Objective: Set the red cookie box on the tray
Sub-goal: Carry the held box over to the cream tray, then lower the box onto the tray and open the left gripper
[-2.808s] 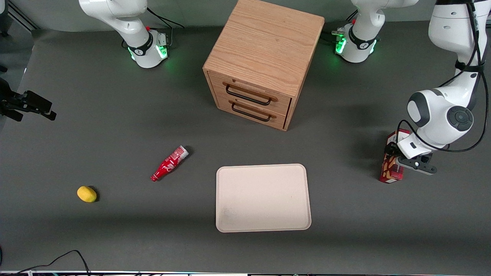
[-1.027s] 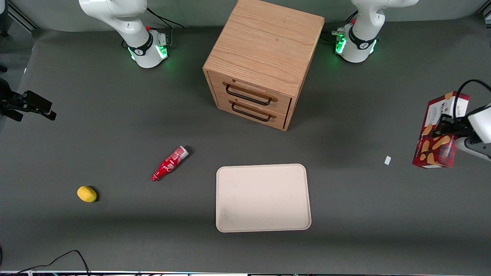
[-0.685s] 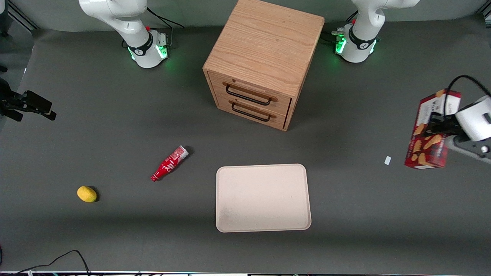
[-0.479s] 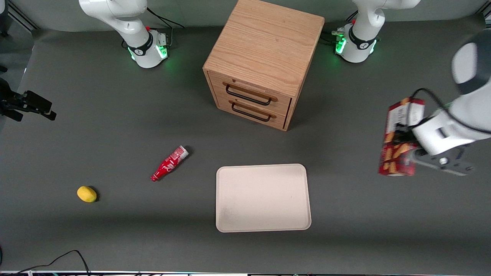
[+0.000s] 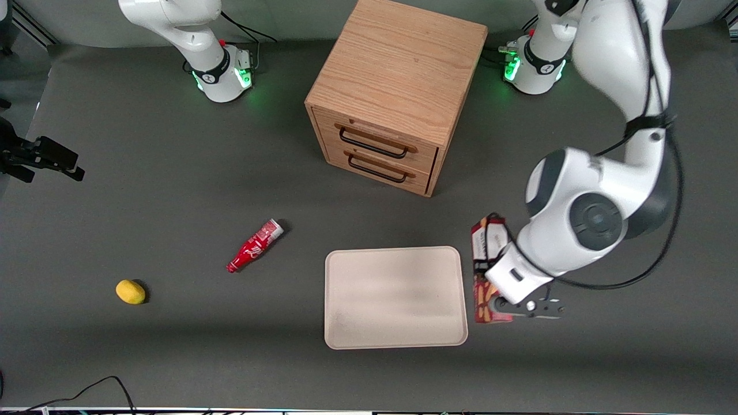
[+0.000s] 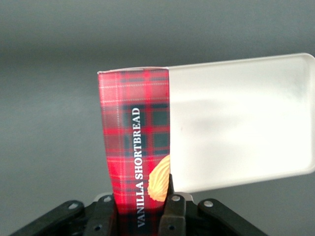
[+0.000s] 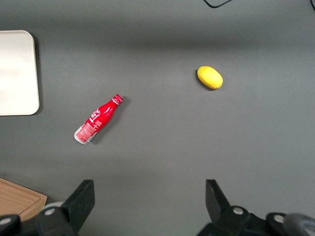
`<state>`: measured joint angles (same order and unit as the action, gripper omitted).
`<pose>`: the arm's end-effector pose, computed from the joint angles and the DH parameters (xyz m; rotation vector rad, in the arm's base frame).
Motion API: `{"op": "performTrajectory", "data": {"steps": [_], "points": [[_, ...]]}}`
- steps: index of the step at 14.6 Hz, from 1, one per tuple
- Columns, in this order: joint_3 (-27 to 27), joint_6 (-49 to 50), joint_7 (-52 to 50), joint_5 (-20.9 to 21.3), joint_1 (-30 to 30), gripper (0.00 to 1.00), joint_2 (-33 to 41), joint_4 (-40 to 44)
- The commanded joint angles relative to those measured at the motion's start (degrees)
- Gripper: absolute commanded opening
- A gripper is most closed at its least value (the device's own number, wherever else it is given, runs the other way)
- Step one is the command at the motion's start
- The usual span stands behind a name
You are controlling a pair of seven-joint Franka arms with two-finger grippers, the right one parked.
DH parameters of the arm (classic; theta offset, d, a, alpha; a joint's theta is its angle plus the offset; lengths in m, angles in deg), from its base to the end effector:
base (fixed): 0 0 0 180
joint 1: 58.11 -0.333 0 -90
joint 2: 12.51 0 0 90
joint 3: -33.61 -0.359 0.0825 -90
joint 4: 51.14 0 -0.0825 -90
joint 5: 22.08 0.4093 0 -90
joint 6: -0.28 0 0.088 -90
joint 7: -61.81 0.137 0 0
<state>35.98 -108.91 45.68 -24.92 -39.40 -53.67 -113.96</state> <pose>0.7629 -0.2884 0.4023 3.0391 -0.0924 0.0960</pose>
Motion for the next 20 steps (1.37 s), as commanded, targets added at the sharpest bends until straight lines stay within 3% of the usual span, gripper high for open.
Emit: {"op": "performTrajectory", "data": {"steps": [1,9,14,16,17,18,20], "points": [[-0.8,-4.5,-6.3,3.7,2.9,0.24,-5.8,4.1],[-0.9,-12.6,-12.6,11.5,6.2,0.25,-14.6,4.7],[-0.8,-13.8,-12.8,11.6,6.5,0.31,-15.6,4.6],[-0.8,-14.5,-12.7,11.6,6.4,0.44,-15.7,4.5],[-0.8,-14.5,-12.7,11.6,6.4,0.64,-15.8,4.5],[-0.8,-14.5,-12.5,11.6,6.3,1.00,-15.7,4.5],[-0.8,-14.5,-12.5,11.6,6.3,1.00,-15.7,4.4]]}}
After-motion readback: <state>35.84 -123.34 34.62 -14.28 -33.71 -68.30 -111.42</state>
